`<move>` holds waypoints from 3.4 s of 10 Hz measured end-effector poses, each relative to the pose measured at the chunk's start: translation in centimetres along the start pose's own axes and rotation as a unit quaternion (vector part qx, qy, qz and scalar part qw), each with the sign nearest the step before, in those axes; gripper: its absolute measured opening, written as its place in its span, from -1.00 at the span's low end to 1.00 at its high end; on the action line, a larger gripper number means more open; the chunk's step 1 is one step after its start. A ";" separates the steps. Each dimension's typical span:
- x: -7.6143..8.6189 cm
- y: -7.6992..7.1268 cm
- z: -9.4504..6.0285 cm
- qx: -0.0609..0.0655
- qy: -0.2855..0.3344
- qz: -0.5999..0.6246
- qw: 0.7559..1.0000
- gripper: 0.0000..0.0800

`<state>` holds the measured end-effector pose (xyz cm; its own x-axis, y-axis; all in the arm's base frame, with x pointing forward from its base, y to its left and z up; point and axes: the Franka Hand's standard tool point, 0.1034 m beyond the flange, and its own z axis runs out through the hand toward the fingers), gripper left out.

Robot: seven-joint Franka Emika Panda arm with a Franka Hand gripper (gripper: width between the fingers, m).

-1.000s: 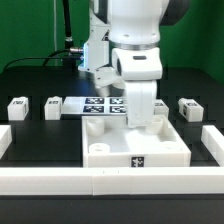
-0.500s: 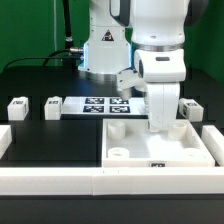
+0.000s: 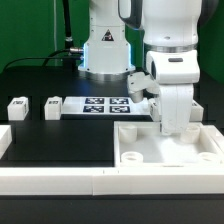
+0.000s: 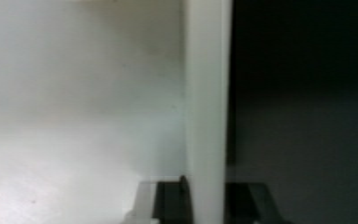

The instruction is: Assemble square table

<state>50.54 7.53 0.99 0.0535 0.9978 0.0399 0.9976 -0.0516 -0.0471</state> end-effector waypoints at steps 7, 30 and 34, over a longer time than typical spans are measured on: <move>-0.1 0.1 0.0 -0.004 0.001 -0.021 1.000 -0.21; 6.7 -9.0 -3.6 -0.015 0.049 0.665 0.745 0.62; 7.8 -7.8 -1.7 -0.007 0.047 0.687 0.725 0.62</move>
Offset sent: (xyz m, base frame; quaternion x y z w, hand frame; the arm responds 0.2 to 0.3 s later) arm 0.0000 0.0000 0.0000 0.0000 0.0000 0.0000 1.0000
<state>43.28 15.60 3.35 0.9995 -0.0038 0.0325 -0.0006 -0.9952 -0.0974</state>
